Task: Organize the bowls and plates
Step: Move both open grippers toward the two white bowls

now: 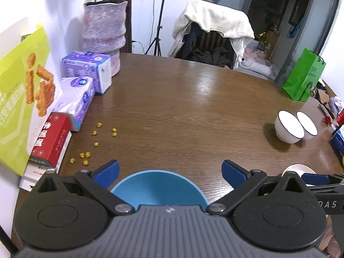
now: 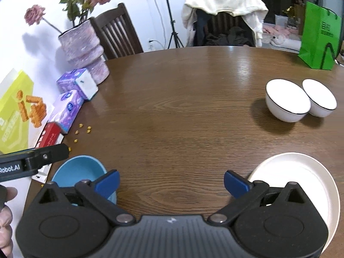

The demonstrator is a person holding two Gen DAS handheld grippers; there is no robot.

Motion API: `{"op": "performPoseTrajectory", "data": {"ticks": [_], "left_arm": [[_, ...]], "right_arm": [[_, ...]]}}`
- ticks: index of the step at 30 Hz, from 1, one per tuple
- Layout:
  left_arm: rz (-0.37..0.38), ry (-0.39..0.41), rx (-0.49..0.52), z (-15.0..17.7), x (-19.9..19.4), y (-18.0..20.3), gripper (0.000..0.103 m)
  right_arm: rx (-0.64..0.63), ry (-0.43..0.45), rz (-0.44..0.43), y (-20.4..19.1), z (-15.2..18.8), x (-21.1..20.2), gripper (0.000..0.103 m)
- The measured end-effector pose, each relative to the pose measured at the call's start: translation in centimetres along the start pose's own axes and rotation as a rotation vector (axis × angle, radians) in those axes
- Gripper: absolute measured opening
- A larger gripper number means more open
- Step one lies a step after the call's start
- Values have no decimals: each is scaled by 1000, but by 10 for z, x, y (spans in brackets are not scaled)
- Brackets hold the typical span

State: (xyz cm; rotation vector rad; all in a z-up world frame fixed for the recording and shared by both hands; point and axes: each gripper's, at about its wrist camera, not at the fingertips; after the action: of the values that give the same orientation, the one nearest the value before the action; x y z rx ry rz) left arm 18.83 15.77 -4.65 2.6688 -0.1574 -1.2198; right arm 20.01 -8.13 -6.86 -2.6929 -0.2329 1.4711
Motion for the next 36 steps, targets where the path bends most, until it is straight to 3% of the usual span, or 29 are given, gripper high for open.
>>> {"op": "performPoseTrajectory", "data": {"ticks": [36], "left_arm": [[82,-13,87,-28,63,148,103]], "right_arm": [[202,32,128,186,-9,-20,103]]}}
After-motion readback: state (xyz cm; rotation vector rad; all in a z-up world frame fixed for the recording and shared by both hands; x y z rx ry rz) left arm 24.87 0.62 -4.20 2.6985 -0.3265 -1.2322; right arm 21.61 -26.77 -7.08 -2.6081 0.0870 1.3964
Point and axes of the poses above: each gripper's, at about its wrist camera, not at the fingertips, and x roughly the way its jaws point, y to its right, z to its underside, and after that the axes turned 5 degrees about z, right-handed
